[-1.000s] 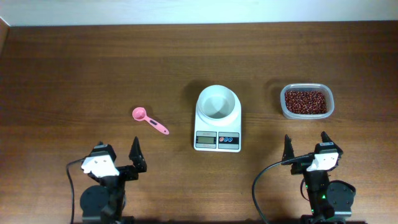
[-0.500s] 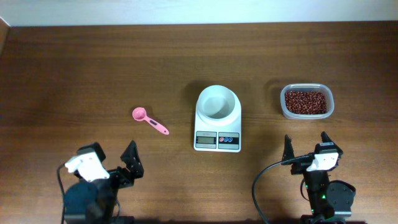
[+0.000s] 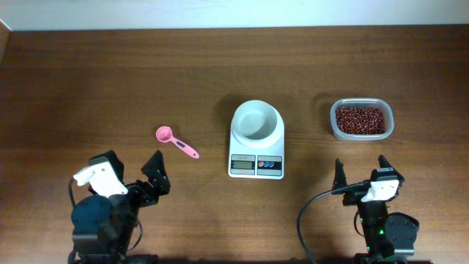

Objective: Scoop and weigh 50g on scale
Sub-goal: 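Move the left gripper over the pink scoop's cup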

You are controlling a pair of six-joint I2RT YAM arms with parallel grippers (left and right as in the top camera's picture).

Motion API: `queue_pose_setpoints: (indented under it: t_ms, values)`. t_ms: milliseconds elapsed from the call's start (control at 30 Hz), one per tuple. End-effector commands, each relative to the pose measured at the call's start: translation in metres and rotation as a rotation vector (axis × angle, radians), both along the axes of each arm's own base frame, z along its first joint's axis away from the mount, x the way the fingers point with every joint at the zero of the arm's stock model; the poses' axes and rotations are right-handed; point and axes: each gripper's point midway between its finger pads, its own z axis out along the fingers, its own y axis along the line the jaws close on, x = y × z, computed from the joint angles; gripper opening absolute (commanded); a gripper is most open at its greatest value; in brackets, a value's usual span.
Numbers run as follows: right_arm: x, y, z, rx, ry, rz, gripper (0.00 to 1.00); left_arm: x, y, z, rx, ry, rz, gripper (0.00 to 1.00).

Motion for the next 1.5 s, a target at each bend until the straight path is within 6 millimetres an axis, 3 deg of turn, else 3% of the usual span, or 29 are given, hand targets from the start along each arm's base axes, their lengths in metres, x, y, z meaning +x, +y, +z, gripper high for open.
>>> queue_pose_setpoints:
  t_ms: [0, 267, 533, 633, 967, 1200, 1467]
  values:
    - [0.0, -0.003, -0.002, 0.0, 0.002, -0.017, 0.99, 0.004, 0.009, 0.003, -0.063, 0.011, 0.079, 0.99]
    - [0.0, -0.003, -0.002, 0.0, 0.002, -0.017, 0.99, 0.032, 0.026, -0.04, -0.124, 0.261, 0.231, 1.0]
    - [0.0, -0.003, -0.002, 0.0, 0.002, -0.017, 0.99, 0.05, 0.026, -0.031, -0.115, 0.643, 0.28, 0.99]
    - [0.0, -0.003, -0.002, 0.0, 0.002, -0.017, 0.99, 0.068, 0.022, -0.029, -0.135, 0.634, 0.258, 0.99]
    - [0.0, -0.003, -0.002, 0.0, 0.002, -0.017, 0.99, 0.066, 0.022, -0.037, -0.131, 0.672, 0.261, 0.99]
    - [0.0, -0.003, -0.002, 0.0, 0.002, -0.017, 0.99, 0.079, 0.022, -0.06, -0.123, 0.746, 0.266, 0.99]
    - [0.0, -0.003, -0.002, 0.0, 0.002, -0.017, 0.99, 0.094, 0.022, -0.114, -0.105, 0.911, 0.277, 0.99]
